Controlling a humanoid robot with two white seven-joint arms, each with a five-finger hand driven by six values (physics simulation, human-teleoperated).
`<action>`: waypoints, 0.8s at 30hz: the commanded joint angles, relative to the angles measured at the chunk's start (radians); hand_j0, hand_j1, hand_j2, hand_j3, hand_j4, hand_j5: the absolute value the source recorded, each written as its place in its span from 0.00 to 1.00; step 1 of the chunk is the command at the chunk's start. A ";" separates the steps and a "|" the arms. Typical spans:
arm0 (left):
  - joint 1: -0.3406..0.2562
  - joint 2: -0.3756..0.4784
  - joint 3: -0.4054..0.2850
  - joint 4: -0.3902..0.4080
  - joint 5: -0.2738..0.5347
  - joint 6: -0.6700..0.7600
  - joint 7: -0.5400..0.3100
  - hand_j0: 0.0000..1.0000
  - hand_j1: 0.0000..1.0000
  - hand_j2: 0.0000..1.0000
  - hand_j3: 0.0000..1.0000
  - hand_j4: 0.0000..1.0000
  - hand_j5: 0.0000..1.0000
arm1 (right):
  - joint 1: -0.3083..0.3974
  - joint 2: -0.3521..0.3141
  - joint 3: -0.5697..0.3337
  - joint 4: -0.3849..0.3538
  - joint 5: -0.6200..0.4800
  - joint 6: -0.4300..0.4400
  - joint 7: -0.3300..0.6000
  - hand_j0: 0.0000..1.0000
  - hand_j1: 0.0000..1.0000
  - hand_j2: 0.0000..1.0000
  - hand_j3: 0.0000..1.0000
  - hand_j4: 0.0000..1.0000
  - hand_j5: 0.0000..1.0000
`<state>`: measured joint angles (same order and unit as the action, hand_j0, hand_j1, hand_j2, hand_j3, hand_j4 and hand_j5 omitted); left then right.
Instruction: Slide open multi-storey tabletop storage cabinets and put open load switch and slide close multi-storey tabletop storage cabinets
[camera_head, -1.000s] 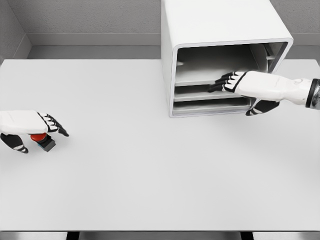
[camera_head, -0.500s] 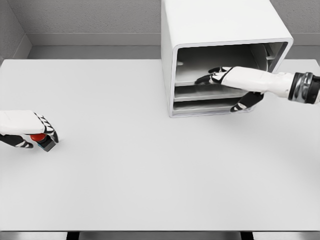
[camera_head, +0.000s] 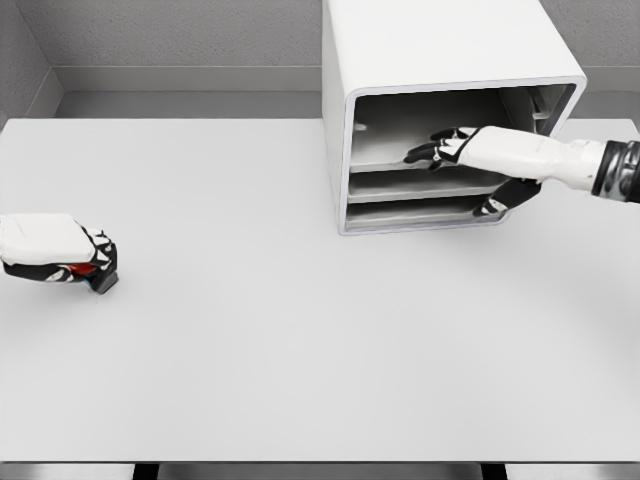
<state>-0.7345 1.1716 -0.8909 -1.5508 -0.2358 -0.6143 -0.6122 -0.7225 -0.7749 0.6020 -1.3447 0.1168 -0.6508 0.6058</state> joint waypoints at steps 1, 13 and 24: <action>-0.003 0.005 0.006 -0.084 0.007 0.003 0.001 0.35 0.35 0.35 0.35 0.35 0.35 | 0.000 -0.015 -0.030 0.004 -0.019 0.040 0.005 1.00 1.00 1.00 1.00 1.00 1.00; -0.019 0.002 0.009 -0.109 0.007 0.003 0.001 0.35 0.35 0.35 0.35 0.35 0.35 | 0.029 -0.064 -0.047 -0.116 -0.028 0.040 0.005 1.00 1.00 1.00 1.00 1.00 1.00; -0.019 0.002 0.010 -0.107 0.007 0.003 0.001 0.35 0.35 0.35 0.35 0.35 0.35 | -0.002 0.002 0.050 -0.021 0.070 0.040 0.005 1.00 1.00 1.00 1.00 1.00 1.00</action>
<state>-0.7532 1.1732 -0.8799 -1.6588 -0.2329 -0.6131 -0.6117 -0.7256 -0.7792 0.6335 -1.3946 0.0553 -0.5746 0.6109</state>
